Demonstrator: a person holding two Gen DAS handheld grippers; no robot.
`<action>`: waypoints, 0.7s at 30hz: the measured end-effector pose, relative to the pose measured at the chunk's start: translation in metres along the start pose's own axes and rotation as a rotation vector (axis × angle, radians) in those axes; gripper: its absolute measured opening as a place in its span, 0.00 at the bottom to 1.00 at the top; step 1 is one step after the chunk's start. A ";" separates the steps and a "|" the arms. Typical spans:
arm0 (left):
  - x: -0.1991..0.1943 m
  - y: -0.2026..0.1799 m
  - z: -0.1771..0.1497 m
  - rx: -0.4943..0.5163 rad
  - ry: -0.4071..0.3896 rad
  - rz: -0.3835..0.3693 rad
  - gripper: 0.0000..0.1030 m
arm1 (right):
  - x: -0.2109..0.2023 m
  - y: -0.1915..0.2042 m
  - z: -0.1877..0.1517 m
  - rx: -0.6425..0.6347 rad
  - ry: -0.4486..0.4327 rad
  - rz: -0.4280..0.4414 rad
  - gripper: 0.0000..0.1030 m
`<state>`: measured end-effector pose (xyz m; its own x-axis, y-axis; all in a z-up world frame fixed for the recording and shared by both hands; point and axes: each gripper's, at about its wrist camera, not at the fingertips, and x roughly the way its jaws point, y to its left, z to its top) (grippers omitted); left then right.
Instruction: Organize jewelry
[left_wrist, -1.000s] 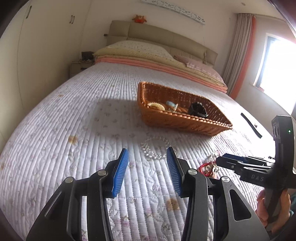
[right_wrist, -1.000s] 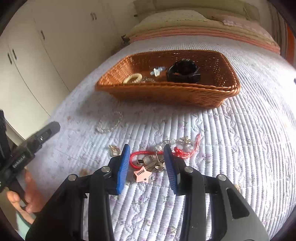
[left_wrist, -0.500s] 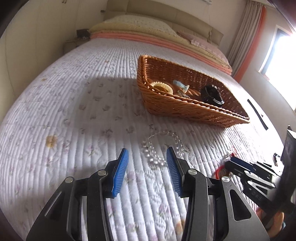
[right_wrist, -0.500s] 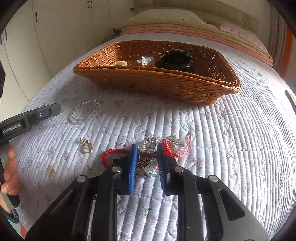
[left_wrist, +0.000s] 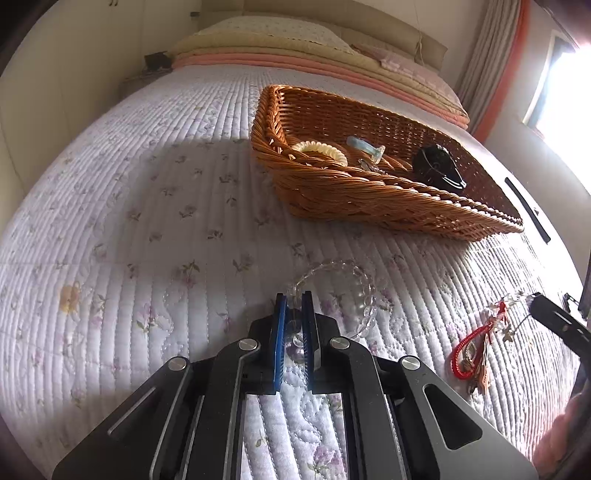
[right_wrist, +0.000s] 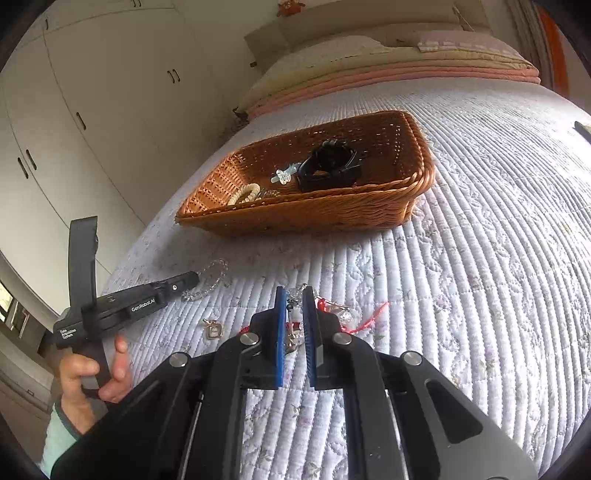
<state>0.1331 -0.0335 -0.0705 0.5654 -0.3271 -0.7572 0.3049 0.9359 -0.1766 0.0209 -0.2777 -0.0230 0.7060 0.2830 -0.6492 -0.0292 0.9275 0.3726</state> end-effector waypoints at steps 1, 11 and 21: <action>0.000 -0.001 0.001 0.005 -0.002 0.004 0.06 | -0.006 -0.001 -0.001 0.006 -0.001 0.005 0.07; -0.018 -0.016 -0.018 0.061 -0.043 0.044 0.06 | -0.037 -0.017 -0.030 0.000 0.037 -0.059 0.07; -0.024 -0.015 -0.027 0.060 -0.057 0.030 0.06 | -0.020 -0.019 -0.037 -0.035 0.099 -0.087 0.24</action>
<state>0.0938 -0.0362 -0.0663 0.6174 -0.3074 -0.7241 0.3318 0.9364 -0.1146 -0.0191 -0.2919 -0.0412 0.6334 0.2219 -0.7413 0.0032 0.9572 0.2893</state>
